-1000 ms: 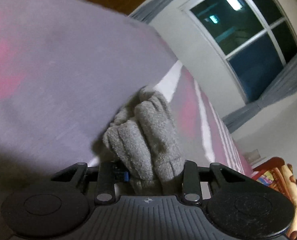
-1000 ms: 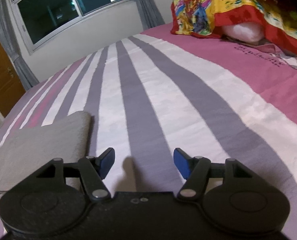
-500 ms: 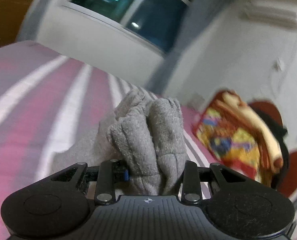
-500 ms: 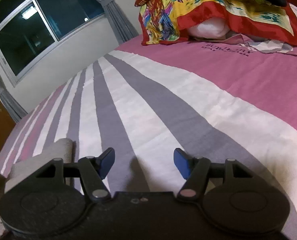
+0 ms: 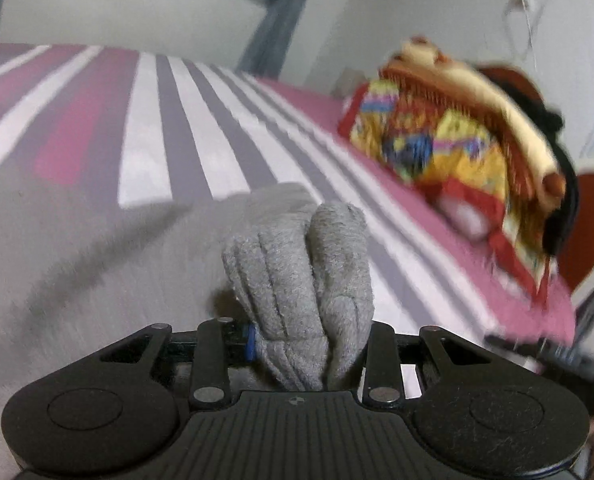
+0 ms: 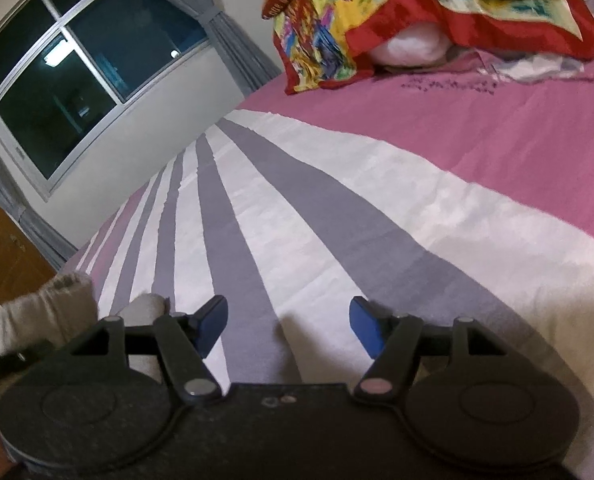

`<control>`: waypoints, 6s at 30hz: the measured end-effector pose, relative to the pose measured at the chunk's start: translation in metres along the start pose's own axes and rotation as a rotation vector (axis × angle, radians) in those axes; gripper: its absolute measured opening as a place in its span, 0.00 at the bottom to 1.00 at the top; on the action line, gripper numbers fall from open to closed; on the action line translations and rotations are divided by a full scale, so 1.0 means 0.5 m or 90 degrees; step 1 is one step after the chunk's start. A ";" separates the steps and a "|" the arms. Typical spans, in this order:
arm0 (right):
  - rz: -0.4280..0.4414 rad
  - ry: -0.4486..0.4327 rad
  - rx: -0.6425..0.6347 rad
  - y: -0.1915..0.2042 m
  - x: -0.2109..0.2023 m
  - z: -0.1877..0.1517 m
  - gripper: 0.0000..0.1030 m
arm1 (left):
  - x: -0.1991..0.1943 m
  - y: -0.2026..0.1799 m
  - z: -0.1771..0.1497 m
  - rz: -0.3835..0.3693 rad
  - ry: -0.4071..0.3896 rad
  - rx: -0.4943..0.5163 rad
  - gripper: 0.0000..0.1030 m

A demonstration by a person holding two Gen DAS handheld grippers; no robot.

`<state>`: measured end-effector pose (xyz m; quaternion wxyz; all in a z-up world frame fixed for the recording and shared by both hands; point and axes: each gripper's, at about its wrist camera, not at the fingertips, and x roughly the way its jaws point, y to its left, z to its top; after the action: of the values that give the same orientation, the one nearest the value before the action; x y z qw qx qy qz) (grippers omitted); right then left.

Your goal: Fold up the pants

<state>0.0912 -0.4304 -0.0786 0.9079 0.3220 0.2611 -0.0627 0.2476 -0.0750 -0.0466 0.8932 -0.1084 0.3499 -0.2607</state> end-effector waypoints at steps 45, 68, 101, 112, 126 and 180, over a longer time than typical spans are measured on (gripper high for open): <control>0.119 0.114 -0.225 0.401 0.058 -0.165 0.47 | -0.319 0.242 -0.269 0.260 -0.133 -0.054 0.96; 0.137 0.171 -0.039 0.297 0.071 -0.152 0.72 | -0.308 0.247 -0.273 0.277 -0.140 -0.067 0.96; 0.092 0.184 -0.084 0.292 0.103 -0.149 0.34 | -0.305 0.253 -0.271 0.277 -0.154 -0.074 0.96; 0.078 0.176 -0.163 0.324 0.084 -0.144 0.43 | -0.305 0.256 -0.274 0.276 -0.152 -0.076 0.96; 0.057 0.096 -0.214 0.319 0.002 -0.096 0.60 | -0.369 0.267 -0.267 0.245 -0.138 -0.091 0.96; 0.138 0.210 -0.185 0.251 0.146 -0.023 0.71 | -0.165 0.283 -0.079 0.103 0.054 -0.017 0.85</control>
<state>0.1841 -0.3208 -0.0541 0.8911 0.2204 0.3759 0.1265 0.2248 0.0882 -0.0816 0.8941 -0.0804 0.3987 -0.1877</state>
